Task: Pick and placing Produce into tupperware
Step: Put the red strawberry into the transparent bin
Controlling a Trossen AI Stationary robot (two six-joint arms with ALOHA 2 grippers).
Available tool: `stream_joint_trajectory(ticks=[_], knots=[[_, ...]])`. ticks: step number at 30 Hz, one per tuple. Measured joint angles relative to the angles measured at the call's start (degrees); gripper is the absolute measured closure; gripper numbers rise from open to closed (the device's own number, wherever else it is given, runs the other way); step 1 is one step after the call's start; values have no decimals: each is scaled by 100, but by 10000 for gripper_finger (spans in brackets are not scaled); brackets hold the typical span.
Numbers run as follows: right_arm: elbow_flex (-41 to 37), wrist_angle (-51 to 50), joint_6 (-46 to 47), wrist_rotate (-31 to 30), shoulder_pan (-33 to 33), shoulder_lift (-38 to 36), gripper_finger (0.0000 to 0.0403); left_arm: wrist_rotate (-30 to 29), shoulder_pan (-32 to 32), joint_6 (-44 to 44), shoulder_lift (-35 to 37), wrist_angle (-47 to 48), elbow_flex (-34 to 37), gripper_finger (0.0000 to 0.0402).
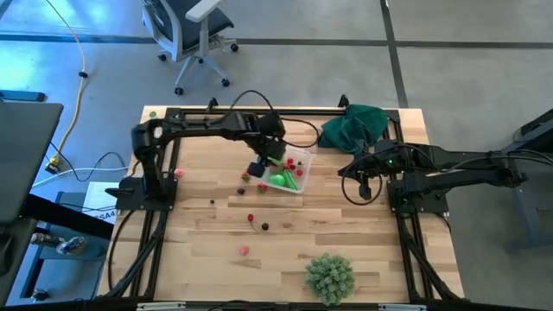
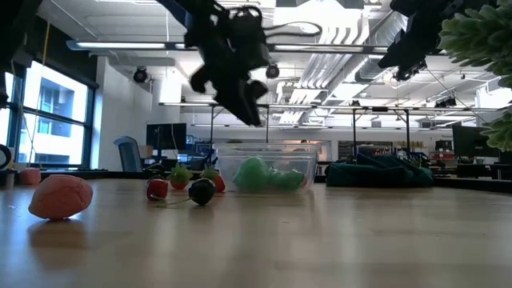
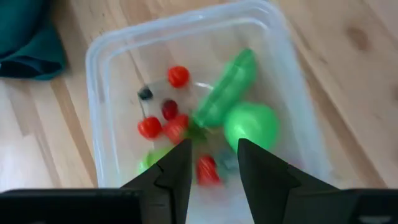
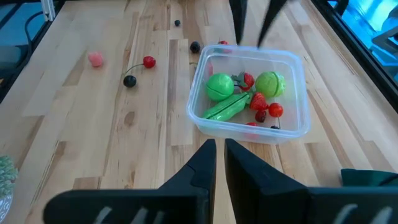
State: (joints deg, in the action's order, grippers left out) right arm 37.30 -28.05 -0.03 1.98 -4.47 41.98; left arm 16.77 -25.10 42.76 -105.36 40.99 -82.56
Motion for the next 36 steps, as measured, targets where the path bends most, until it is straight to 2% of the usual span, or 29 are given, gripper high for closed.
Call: stream_joint_trajectory(ticks=[3, 9, 12, 15, 20, 23, 26, 31, 36], knots=[[0, -1, 2, -2, 2, 0, 379, -89, 0, 229, 338, 509, 0, 291], [0, 0, 1, -1, 1, 0, 379, -194, -67, 1278, 814, 1708, 241, 295], [0, 0, 1, -1, 2, 0, 379, -9, -204, 1456, 946, 1586, 613, 295], [0, 0, 0, 0, 0, 0, 379, -62, -391, 1696, 937, 1626, 1020, 295], [0, -2, 1, -2, 1, 0, 379, -1082, -581, 2416, 938, 1349, 1610, 295], [2, -2, 2, -2, 0, 2, 379, -1418, -616, 2756, 938, 992, 1868, 295], [2, -2, 0, -2, 2, 2, 379, -1432, -599, 3188, 938, 524, 2027, 295], [0, 0, 2, -2, 0, 0, 379, -1323, -484, 3964, 938, 399, 2094, 295], [0, -1, 1, 0, 2, 2, 379, -1214, -369, 4120, 935, 370, 2094, 295]])
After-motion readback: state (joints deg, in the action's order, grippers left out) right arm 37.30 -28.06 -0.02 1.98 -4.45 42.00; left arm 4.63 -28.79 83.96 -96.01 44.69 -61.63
